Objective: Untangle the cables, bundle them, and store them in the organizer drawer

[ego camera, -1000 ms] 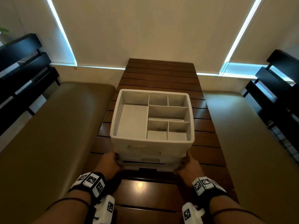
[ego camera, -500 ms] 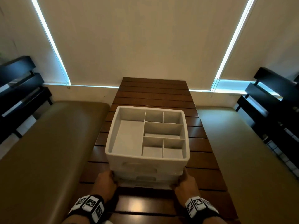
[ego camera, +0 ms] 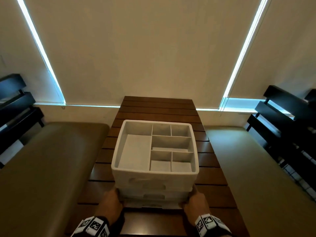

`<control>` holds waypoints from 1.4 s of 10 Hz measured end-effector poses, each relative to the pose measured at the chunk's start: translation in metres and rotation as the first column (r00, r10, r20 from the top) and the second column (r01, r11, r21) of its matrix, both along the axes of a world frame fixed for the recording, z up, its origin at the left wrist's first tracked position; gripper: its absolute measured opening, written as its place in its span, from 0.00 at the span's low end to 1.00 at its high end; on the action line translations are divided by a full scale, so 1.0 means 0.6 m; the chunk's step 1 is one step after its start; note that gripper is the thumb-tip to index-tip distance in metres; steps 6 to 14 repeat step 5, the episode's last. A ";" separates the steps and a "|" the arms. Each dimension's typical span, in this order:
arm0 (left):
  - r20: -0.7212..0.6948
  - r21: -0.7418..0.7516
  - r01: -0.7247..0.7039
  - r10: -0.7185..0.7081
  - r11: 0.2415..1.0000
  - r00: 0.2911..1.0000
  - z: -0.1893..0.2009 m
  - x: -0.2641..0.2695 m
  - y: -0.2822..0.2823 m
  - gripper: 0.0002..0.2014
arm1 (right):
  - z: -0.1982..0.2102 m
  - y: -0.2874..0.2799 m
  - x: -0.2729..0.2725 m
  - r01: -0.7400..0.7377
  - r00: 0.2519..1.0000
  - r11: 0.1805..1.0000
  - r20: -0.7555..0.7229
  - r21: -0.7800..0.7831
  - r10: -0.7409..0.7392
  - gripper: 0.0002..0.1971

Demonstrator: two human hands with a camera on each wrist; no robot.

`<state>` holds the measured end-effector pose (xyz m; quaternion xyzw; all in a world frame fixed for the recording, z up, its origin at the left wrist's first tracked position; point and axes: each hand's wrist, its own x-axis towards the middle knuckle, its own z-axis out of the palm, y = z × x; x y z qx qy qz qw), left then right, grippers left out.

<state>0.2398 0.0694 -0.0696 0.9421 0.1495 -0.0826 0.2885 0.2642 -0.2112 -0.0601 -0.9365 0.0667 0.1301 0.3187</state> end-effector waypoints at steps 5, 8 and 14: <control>0.021 -0.291 -0.082 0.092 0.953 0.996 0.018 0.024 0.002 0.27 | 0.021 -0.004 0.039 -0.009 0.999 0.999 -0.053 0.047 0.011 0.33; 0.021 -0.291 -0.082 0.092 0.953 0.996 0.018 0.024 0.002 0.27 | 0.021 -0.004 0.039 -0.009 0.999 0.999 -0.053 0.047 0.011 0.33; 0.021 -0.291 -0.082 0.092 0.953 0.996 0.018 0.024 0.002 0.27 | 0.021 -0.004 0.039 -0.009 0.999 0.999 -0.053 0.047 0.011 0.33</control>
